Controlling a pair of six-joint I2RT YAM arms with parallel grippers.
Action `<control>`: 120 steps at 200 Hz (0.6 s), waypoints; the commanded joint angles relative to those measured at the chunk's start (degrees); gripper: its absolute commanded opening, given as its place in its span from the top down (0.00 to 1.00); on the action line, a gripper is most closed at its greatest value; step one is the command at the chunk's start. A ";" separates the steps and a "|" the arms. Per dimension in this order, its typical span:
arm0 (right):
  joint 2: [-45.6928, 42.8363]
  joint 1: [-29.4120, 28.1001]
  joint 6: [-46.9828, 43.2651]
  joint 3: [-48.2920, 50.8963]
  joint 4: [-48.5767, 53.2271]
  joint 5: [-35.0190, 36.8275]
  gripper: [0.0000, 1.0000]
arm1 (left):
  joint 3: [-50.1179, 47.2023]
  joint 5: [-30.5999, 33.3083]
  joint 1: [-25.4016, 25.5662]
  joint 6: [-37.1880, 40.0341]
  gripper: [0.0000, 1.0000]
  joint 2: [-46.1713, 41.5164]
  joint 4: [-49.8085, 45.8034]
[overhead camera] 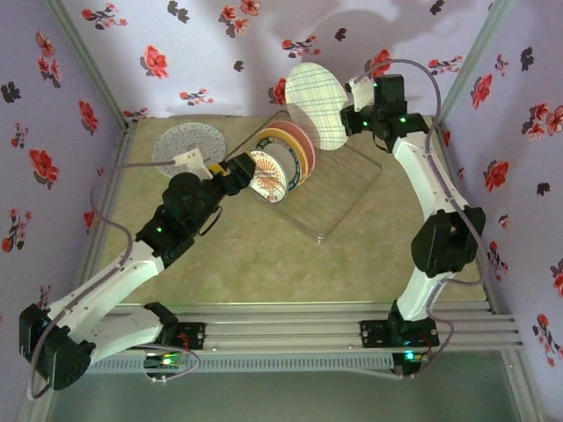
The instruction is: Unload the plates from the dish rack
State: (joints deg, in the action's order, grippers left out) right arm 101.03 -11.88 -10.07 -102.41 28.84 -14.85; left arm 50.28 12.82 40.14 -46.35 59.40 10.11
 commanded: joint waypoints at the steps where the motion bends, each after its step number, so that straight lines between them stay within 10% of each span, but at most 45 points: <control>1: -5.93 0.45 2.08 0.60 -6.50 3.73 1.00 | 3.85 -1.21 0.29 -0.76 0.03 1.27 -0.47; 120: -22.47 0.94 25.26 5.47 -3.79 7.67 1.00 | 16.65 -6.53 0.16 -7.38 0.00 11.59 -7.40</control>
State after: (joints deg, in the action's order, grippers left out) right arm 82.24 -11.25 7.01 -97.21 27.51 -7.25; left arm 63.51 9.37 40.14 -52.40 69.36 2.98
